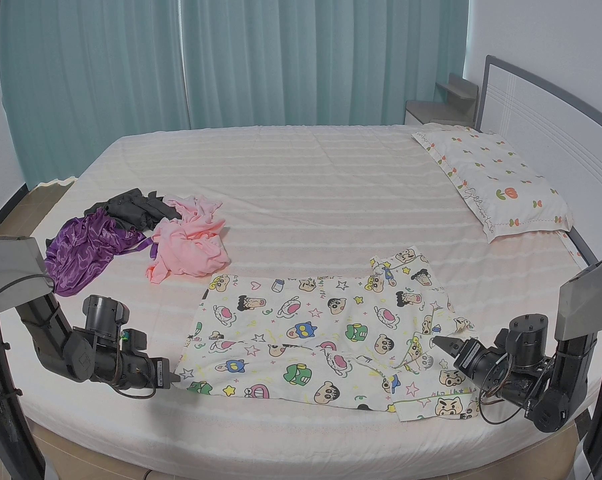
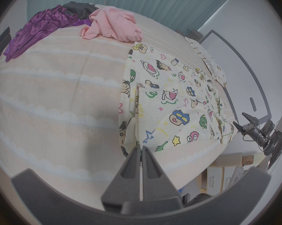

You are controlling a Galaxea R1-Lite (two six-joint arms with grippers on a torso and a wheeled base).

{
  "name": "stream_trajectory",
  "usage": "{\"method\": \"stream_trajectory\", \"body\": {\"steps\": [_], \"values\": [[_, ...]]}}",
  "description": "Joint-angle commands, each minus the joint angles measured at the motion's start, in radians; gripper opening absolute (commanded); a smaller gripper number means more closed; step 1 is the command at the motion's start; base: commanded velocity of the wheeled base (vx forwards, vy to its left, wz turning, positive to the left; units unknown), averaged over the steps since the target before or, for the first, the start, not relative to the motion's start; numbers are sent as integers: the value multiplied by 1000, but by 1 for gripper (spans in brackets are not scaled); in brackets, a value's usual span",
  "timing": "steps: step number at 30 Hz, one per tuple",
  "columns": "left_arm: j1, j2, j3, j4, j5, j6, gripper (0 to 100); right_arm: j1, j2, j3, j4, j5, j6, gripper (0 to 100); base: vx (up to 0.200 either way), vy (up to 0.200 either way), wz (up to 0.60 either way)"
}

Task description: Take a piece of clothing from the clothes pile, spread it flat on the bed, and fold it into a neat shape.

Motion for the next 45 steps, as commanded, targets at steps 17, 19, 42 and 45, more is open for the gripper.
{"method": "stream_trajectory", "body": {"steps": [17, 19, 42, 45], "values": [[20, 39, -26, 39, 1, 41, 0, 7, 4, 5, -18, 0, 0, 100, 0, 0, 0], [18, 53, -26, 39, 1, 42, 0, 7, 5, 5, -18, 0, 0, 100, 0, 0, 0], [5, -153, -15, 18, -50, -189, 100, 7, 9, 5, -18, 0, 0, 100, 0, 0, 0], [1, -165, -14, 3, -52, -231, 100, 7, 9, 3, -18, -1, 0, 100, 133, 0, 0]]}}
